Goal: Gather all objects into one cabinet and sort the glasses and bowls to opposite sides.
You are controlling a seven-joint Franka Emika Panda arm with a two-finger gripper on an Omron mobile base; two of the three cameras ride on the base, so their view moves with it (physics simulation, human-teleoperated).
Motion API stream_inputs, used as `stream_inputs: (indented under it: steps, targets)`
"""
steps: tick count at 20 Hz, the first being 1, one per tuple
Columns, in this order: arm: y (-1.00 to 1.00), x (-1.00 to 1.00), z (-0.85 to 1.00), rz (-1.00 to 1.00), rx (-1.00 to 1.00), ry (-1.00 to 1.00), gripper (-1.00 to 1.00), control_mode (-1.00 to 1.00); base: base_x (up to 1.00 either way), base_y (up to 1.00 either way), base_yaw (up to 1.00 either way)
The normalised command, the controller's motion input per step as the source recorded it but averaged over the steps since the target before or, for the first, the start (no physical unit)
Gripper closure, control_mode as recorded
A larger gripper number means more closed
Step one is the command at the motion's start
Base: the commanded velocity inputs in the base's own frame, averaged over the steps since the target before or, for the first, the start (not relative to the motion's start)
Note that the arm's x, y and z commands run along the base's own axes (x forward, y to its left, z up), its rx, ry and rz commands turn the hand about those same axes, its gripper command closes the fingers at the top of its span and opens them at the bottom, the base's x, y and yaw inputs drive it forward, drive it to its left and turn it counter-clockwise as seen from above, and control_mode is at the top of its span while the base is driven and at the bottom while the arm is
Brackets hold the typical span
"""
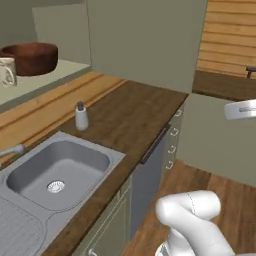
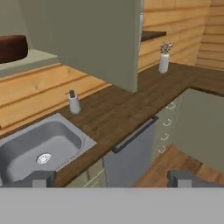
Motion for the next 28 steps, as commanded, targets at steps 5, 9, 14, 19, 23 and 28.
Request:
stream_inputs:
  steps: [5,9,14,19,23,28]
  targets:
    - [0.0,0.0,0.0,0.0,0.0,0.0,-1.0,1.0,0.28,0.0,-0.66]
    - [0.0,0.0,0.0,0.0,0.0,0.0,-1.0,1.0,0.38,0.0,-0.67]
    - [0.0,0.0,0.0,0.0,0.0,0.0,-1.0,1.0,0.54,0.0,-0.71]
    - [0.0,0.0,0.0,0.0,0.0,0.0,-1.0,1.0,0.11,0.0,-0.19]
    - [0.0,0.0,0.0,0.0,0.0,0.0,-1.0,1.0,0.2,-0.34,-0.26]
    - [0.0,0.0,0.0,0.0,0.0,0.0,-1.0,1.0,0.38,-0.45,-0.61]
